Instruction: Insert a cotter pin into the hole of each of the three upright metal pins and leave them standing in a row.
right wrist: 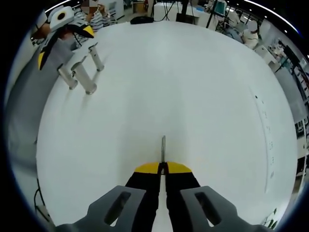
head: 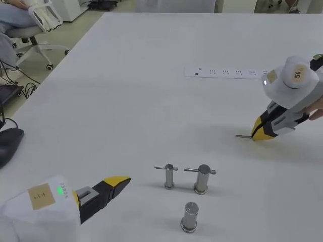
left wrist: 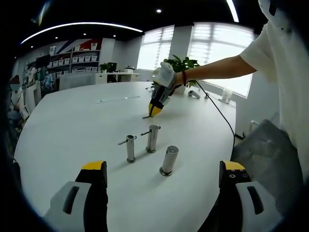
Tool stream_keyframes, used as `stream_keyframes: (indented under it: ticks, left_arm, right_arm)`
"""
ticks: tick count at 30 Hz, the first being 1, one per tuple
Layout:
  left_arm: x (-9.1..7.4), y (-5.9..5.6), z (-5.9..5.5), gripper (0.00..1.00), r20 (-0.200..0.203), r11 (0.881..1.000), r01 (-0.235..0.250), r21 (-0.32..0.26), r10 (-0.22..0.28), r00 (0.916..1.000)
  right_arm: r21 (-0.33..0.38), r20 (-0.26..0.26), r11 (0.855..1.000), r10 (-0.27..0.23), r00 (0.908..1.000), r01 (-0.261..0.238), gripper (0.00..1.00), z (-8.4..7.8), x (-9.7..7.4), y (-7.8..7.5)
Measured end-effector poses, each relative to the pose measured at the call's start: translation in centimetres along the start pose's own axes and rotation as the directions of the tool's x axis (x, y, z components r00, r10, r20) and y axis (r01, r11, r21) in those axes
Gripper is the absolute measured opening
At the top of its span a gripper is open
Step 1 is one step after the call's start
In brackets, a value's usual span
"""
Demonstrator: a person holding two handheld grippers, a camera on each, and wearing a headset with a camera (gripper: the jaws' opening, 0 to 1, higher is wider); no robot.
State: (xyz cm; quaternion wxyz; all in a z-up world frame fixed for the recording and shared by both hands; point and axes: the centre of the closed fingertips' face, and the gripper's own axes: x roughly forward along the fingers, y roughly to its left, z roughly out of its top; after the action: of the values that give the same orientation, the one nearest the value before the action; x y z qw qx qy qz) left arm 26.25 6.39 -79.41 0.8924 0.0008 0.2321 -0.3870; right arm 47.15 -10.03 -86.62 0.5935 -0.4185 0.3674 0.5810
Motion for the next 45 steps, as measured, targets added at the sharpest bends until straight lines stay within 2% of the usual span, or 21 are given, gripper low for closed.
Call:
stream_keyframes:
  ticks: [2, 12, 18, 29, 35, 45]
  left_arm:
    - [0.0, 0.0, 0.1, 0.96, 0.002, 1.0, -0.002, -0.001, 0.002, 1.0]
    - [-0.1, 0.1, 0.1, 0.97, 0.001, 1.0, -0.005, 0.006, 0.005, 1.0]
    - [-0.1, 0.0, 0.2, 0.96, 0.001, 1.0, -0.001, 0.009, 0.001, 1.0]
    - [-0.3, 0.0, 0.6, 0.95, 0.012, 1.0, -0.004, 0.001, 0.004, 0.9999]
    - [-0.6, 0.1, 1.1, 0.92, 0.027, 1.0, -0.008, -0.01, 0.008, 0.9996]
    - [-0.8, -0.5, 1.5, 0.86, 0.027, 1.0, 0.005, -0.017, -0.004, 0.9996]
  right_arm:
    - [0.012, -0.004, 1.0, -0.003, 1.0, 0.003, 0.04, 0.0, 0.0, 0.0]
    - [-0.016, -0.019, 0.999, -0.032, 0.9993, 0.031, 0.03, 0.1, 0.0, 0.0]
    - [-0.016, -0.012, 0.999, -0.049, 0.9987, 0.049, 0.02, 0.1, -0.2, 0.0]
    - [-0.029, 0.002, 0.995, -0.092, 0.9958, 0.092, 0.02, 0.2, -1.7, 0.3]
    - [-0.048, 0.031, 0.991, -0.125, 0.9917, 0.126, 0.02, 1.1, -2.9, 1.0]
    - [-0.104, 0.067, 0.982, -0.151, 0.9862, 0.158, 0.02, 2.9, -4.6, 3.8]
